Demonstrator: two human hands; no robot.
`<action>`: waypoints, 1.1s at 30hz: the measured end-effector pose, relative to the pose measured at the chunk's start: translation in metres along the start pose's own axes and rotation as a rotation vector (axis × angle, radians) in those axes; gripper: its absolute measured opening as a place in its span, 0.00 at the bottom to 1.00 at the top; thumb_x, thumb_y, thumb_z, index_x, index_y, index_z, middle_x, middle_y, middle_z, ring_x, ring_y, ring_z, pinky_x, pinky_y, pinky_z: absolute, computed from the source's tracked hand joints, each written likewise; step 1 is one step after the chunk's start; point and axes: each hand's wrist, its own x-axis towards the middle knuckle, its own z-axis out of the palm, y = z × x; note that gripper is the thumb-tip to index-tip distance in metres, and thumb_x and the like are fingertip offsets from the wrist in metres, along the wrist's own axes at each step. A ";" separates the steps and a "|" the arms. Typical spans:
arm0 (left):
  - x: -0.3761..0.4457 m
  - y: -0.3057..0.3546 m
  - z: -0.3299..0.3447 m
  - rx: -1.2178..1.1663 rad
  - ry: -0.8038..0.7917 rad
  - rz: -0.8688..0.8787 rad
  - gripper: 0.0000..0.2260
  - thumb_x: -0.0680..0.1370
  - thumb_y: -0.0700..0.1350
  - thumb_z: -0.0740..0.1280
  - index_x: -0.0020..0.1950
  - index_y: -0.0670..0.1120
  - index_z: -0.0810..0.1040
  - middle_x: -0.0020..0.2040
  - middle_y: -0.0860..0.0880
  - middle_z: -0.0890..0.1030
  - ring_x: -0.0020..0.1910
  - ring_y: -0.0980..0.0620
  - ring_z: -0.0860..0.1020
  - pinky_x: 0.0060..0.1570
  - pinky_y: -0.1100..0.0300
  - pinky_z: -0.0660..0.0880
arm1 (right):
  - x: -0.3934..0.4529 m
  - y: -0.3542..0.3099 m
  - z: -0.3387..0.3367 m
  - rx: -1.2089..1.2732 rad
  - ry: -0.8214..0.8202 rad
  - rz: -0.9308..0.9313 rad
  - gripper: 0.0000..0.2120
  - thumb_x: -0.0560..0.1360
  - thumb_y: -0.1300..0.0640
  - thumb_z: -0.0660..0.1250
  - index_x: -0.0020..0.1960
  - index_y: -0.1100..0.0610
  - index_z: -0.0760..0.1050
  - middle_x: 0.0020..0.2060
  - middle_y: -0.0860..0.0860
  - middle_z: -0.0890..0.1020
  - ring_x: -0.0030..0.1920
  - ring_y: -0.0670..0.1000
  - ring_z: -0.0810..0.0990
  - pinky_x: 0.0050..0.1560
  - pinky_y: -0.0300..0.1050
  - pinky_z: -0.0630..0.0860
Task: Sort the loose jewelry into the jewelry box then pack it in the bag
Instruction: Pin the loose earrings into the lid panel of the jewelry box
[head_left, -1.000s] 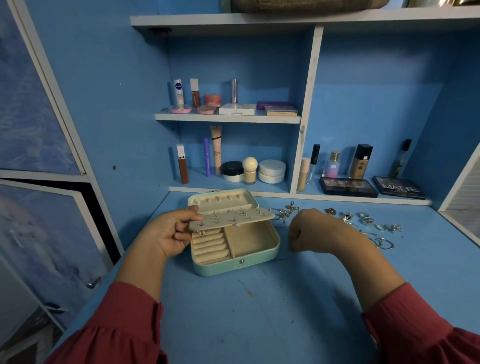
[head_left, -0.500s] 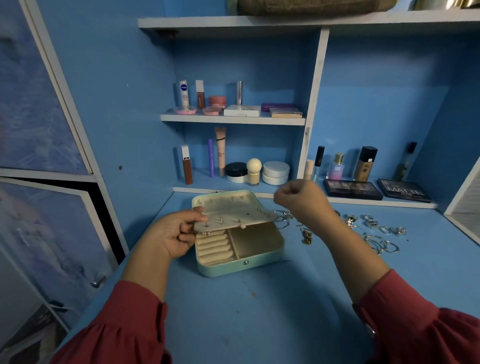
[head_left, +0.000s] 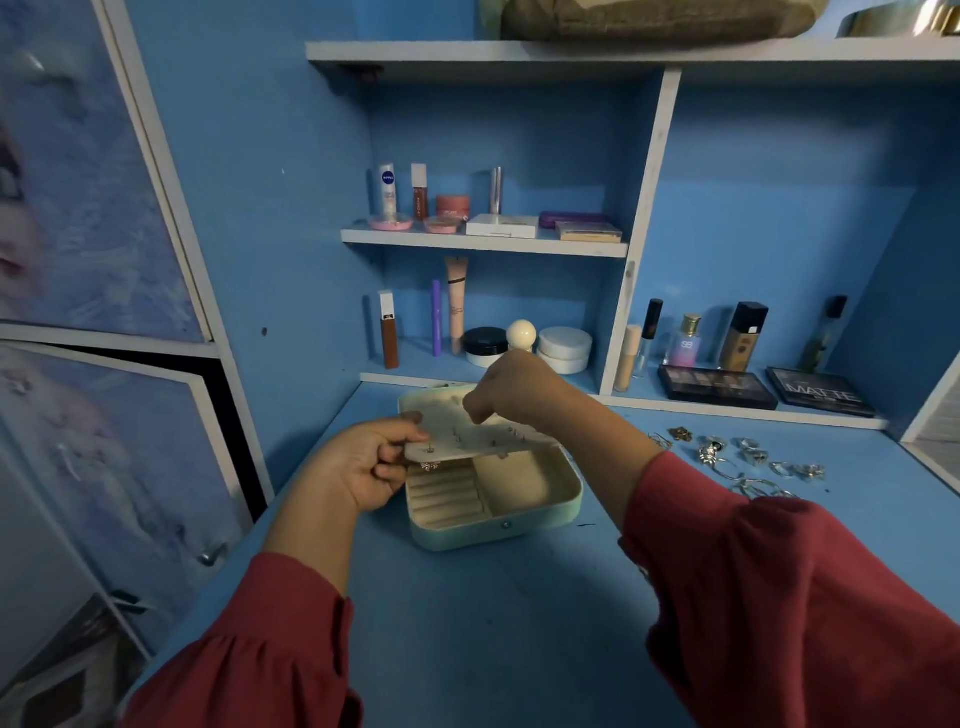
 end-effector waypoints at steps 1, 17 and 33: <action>0.001 0.000 -0.001 0.002 0.004 -0.003 0.09 0.76 0.31 0.62 0.49 0.43 0.75 0.25 0.52 0.68 0.13 0.60 0.60 0.13 0.72 0.54 | -0.001 0.001 -0.001 0.002 0.004 0.002 0.07 0.66 0.61 0.72 0.38 0.62 0.75 0.34 0.53 0.73 0.33 0.50 0.70 0.30 0.37 0.65; 0.001 0.000 -0.001 0.018 0.009 0.001 0.08 0.75 0.31 0.63 0.49 0.43 0.76 0.25 0.52 0.68 0.14 0.59 0.61 0.13 0.71 0.55 | 0.003 -0.001 0.008 0.105 -0.060 -0.157 0.11 0.66 0.63 0.78 0.47 0.58 0.84 0.37 0.48 0.81 0.39 0.43 0.76 0.42 0.37 0.72; 0.001 0.000 -0.001 0.044 -0.016 0.008 0.09 0.76 0.31 0.62 0.51 0.43 0.74 0.21 0.52 0.70 0.14 0.60 0.61 0.13 0.72 0.55 | 0.015 -0.003 0.012 0.001 -0.101 -0.152 0.11 0.67 0.62 0.76 0.49 0.58 0.84 0.46 0.51 0.84 0.39 0.43 0.76 0.44 0.38 0.74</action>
